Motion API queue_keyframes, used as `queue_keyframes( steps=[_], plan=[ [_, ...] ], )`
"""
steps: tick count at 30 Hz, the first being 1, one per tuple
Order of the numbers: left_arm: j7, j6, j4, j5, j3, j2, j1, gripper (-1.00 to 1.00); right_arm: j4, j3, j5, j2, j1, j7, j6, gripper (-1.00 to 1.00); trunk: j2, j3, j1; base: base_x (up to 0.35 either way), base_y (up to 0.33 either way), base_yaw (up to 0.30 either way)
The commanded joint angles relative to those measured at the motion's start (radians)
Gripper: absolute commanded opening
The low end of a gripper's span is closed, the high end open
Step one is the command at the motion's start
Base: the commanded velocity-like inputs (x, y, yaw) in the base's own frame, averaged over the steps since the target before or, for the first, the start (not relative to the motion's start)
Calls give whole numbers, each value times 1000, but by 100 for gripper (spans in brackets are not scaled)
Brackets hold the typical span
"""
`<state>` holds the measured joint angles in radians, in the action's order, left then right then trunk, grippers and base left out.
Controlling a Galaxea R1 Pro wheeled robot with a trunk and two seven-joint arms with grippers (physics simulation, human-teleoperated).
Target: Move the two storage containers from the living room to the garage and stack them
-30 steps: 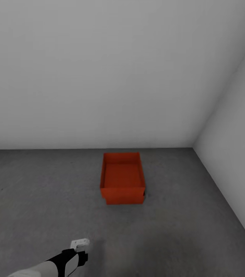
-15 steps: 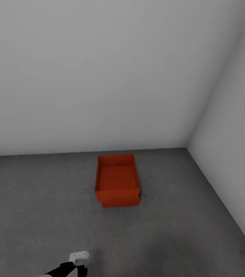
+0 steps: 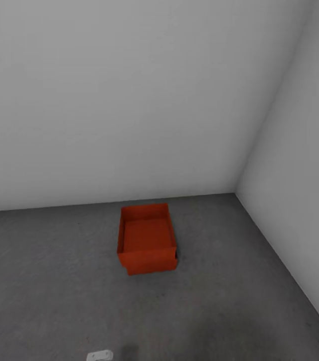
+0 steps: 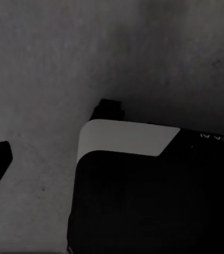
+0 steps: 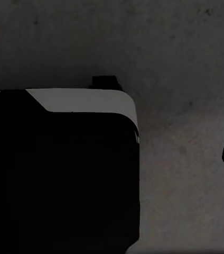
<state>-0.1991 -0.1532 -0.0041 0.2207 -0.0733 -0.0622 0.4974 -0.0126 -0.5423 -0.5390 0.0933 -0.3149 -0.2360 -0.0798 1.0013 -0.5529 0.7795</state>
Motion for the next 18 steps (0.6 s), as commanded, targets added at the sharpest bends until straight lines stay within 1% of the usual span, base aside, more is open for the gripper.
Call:
queue_keyframes(
  steps=[1, 4, 5, 9, 18],
  plan=[
    [-3, -3, -1, 9, -8, 0, -2, 100, -1, -8, -10, 0, 0, -2, -4, 100, 1, 0, 0, 0, 0, -44],
    [-3, 8, -1, 9, -8, 0, -7, 100, -1, -8, -9, 1, 1, -2, -3, 100, 1, 1, 0, 0, 0, -23],
    [-3, 28, -1, 10, -8, 1, -10, 100, -1, -8, -8, 1, 1, -3, -2, 100, 1, 1, 0, 0, 0, -9],
    [-3, 56, -1, 10, -8, 2, -20, 100, -1, -8, -6, 3, 1, -3, -3, 100, 1, 2, 0, 0, 0, 2],
    [-3, 62, -1, 12, -7, 5, -25, 100, -3, -8, -5, 5, 2, -2, -3, 100, 1, 15, 0, 0, 0, 56]
  ],
)
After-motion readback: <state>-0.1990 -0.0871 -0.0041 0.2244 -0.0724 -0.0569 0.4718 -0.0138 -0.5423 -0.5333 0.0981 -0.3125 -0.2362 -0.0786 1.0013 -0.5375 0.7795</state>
